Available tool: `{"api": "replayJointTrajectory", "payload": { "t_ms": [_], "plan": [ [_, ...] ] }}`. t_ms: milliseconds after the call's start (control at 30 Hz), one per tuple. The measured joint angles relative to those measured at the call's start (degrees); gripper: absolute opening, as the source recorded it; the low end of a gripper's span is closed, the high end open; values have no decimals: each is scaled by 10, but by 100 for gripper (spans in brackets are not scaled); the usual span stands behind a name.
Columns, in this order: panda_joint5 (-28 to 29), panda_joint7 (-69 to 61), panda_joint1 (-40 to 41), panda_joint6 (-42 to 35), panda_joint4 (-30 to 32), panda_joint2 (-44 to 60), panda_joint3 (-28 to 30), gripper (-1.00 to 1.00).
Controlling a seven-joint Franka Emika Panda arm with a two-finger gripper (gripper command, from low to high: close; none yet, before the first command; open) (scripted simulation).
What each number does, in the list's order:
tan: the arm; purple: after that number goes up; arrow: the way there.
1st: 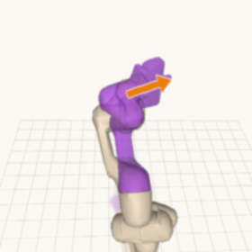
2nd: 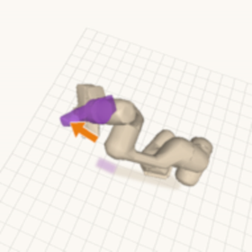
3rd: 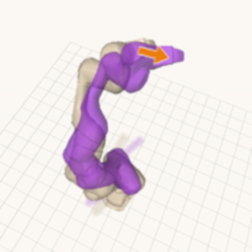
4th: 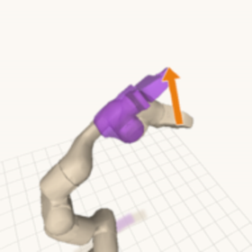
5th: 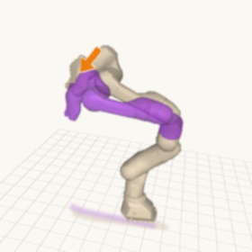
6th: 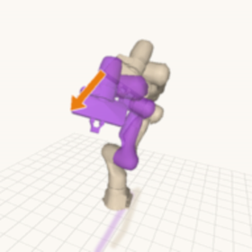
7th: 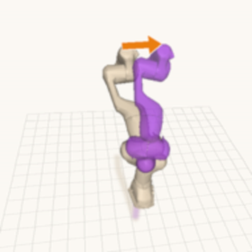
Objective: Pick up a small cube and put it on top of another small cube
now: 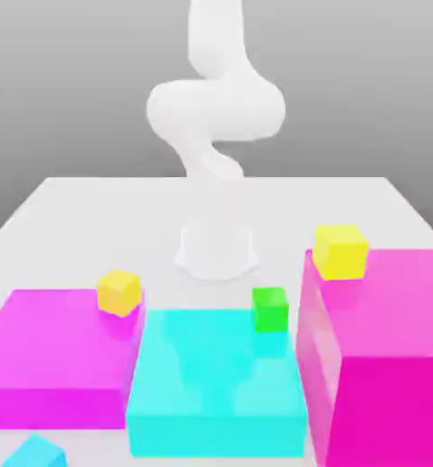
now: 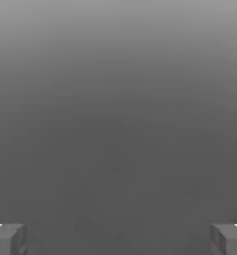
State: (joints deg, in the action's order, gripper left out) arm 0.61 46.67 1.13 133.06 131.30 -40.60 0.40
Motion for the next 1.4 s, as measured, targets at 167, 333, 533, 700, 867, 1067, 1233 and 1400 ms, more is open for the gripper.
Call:
{"api": "replayJointTrajectory", "payload": {
  "t_ms": [167, 333, 533, 700, 867, 1067, 1233, 1400],
  "plan": [
    [10, 15, 23, 27, -10, 107, 10, 0],
    [15, 27, 43, 53, -19, 211, 25, 0],
    [10, 32, 63, 84, -30, 336, 48, 0],
    [-7, 28, 92, 110, -39, 440, 60, 0],
    [-33, 18, 113, 136, -49, 545, 67, 0],
    [-66, 2, 146, 182, -64, 670, 61, 0],
    [-76, -5, 155, 224, -76, 726, 51, -100],
    [-77, -5, 155, 224, -76, 726, 51, -100]
  ]
}}
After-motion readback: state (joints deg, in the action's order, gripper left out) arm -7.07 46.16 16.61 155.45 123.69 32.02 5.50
